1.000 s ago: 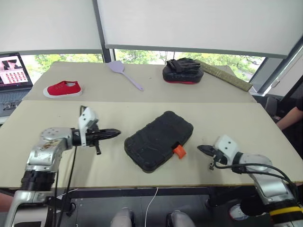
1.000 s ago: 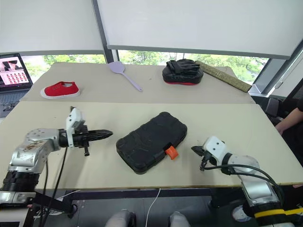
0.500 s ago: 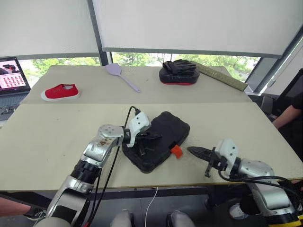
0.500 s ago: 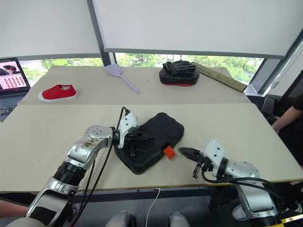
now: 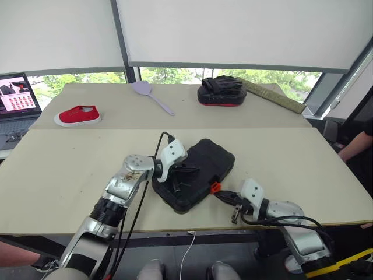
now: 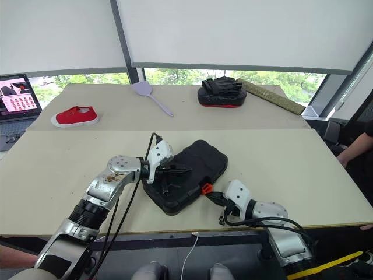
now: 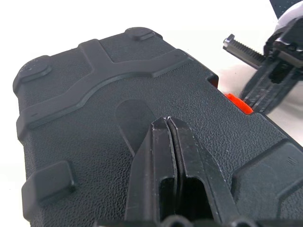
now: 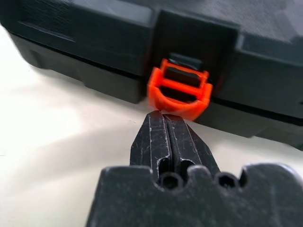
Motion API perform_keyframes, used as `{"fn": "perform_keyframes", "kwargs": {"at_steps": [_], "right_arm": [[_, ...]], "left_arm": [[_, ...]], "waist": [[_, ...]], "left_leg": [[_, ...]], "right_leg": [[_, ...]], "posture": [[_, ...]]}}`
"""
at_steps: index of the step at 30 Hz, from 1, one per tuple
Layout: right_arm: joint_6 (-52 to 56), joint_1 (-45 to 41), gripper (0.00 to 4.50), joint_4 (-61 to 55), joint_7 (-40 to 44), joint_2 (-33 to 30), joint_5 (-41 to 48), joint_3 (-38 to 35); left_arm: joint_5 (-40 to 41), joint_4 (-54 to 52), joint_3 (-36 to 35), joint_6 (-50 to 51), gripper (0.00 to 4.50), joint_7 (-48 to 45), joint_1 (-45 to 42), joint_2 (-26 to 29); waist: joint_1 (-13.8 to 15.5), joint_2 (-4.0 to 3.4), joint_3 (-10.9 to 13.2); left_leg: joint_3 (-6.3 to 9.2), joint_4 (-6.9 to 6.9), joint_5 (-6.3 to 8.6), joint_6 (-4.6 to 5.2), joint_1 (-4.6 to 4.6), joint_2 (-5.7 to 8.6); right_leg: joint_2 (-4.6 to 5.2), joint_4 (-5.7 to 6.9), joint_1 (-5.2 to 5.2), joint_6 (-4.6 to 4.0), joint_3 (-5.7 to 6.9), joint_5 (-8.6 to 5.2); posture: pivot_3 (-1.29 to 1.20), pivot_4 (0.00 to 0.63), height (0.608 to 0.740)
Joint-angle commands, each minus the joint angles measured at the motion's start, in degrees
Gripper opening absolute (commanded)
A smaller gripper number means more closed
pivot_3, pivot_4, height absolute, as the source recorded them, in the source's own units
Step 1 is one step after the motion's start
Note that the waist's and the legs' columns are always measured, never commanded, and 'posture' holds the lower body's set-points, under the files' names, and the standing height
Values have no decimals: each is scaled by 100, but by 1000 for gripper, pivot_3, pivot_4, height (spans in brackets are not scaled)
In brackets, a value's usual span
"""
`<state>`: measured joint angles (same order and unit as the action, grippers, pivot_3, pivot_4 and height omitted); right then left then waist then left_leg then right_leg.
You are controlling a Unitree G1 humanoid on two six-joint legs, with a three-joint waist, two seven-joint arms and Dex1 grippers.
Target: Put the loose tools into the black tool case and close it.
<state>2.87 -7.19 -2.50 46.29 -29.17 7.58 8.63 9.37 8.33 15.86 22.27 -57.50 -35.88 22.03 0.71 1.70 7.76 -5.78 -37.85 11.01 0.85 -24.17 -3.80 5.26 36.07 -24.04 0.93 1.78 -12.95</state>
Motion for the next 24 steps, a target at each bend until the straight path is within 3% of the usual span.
{"fn": "perform_keyframes", "kwargs": {"at_steps": [1,5,10,24], "right_arm": [[-125,-198,0,-17,-67,140,95,-98],[-96,-358,0,-95,36,249,278,-152],[709,-476,0,-741,76,526,1290,-498],[750,-577,0,-462,350,717,1503,-605]], "left_arm": [[-191,347,330,165,91,-81,263,7],[-211,451,332,159,91,-78,225,-11],[-428,571,532,45,91,-193,231,118],[-308,492,588,384,91,-600,341,308]], "waist": [[-1,-1,-1],[-4,-1,-1],[-18,-2,0],[-170,-6,-3]], "left_leg": [[0,0,0,0,0,0],[0,0,0,0,-1,0],[2,0,0,0,0,-1],[14,8,0,0,17,-7]], "right_leg": [[0,0,0,0,0,0],[0,0,-2,0,-2,0],[-2,4,-3,-3,-4,2],[-25,11,-9,-7,-36,5]], "posture": [[0,150,740],[0,150,740],[0,150,740],[0,150,740]]}}
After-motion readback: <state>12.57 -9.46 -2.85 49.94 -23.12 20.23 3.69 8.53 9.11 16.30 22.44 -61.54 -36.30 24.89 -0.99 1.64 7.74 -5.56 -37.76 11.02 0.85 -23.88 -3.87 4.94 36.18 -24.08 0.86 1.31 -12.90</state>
